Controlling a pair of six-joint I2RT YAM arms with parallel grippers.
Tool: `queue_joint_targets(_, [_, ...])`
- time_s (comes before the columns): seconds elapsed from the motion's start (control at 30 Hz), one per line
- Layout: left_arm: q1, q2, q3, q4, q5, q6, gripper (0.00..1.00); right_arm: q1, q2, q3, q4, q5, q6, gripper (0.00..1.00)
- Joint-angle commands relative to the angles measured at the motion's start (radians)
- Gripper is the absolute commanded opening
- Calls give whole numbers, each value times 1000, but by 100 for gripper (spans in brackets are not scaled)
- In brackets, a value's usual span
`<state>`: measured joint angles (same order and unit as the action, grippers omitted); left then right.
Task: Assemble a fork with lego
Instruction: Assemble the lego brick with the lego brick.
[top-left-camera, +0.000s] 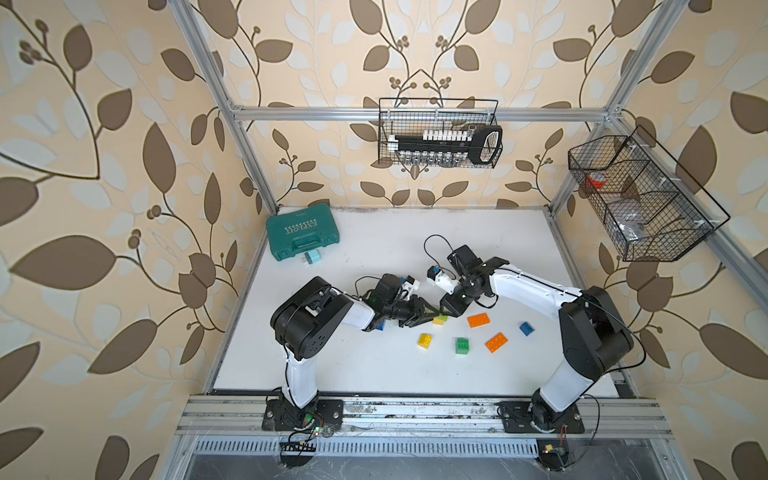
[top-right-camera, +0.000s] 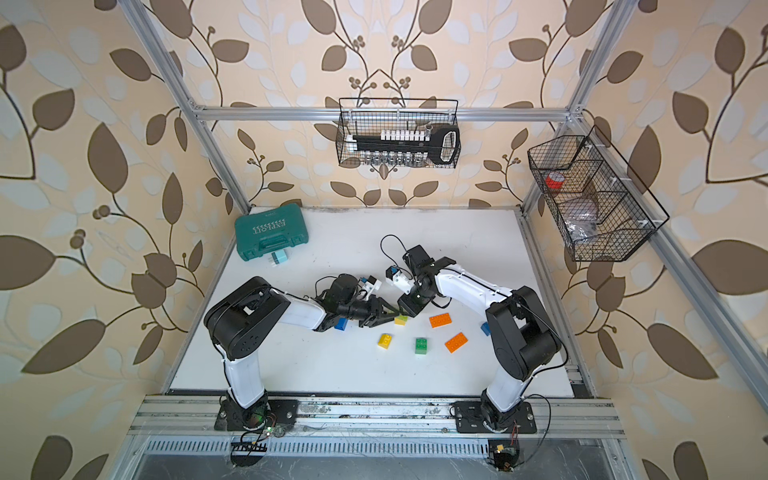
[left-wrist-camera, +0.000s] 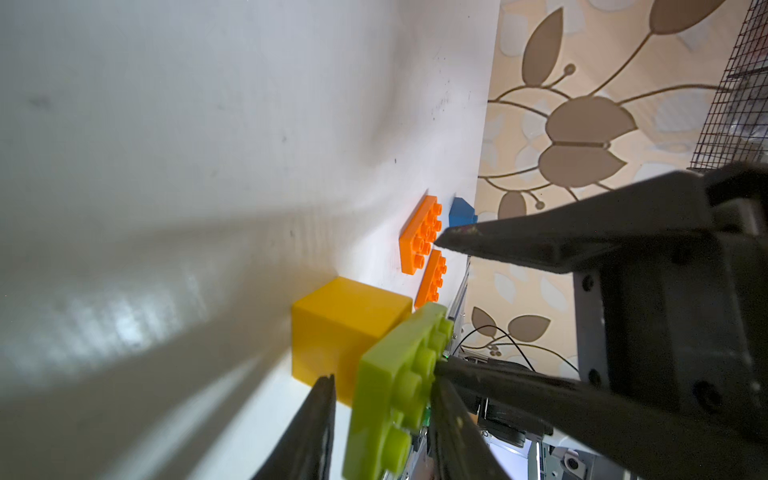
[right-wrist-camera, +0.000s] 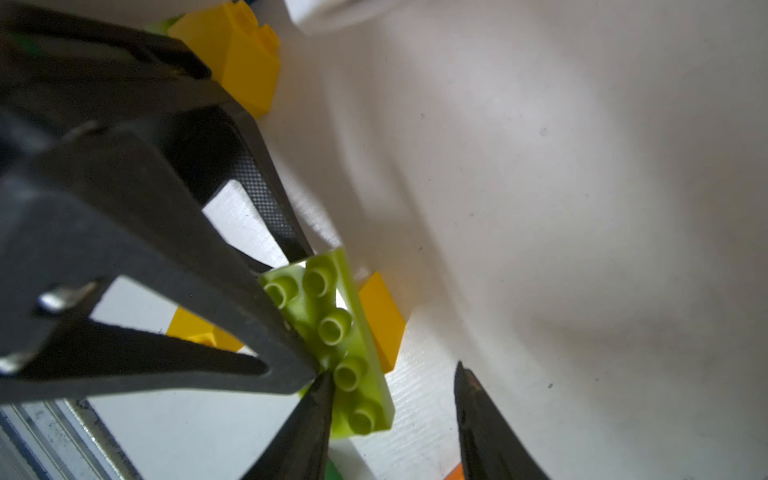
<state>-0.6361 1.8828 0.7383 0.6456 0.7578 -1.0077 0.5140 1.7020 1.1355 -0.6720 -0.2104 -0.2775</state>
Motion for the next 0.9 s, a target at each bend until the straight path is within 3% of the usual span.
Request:
queue_joint_targets(0.0, [-10, 8, 31, -55, -5, 36, 39, 6, 23, -36, -35, 60, -36, 46])
queue_joint_targets(0.4, [-10, -17, 60, -59, 48, 27, 46, -7, -18, -26, -40, 22, -107, 42])
queue_joint_targets(0.87, [-7, -45, 103, -212, 40, 78, 40, -7, -43, -13, -44, -26, -168, 37])
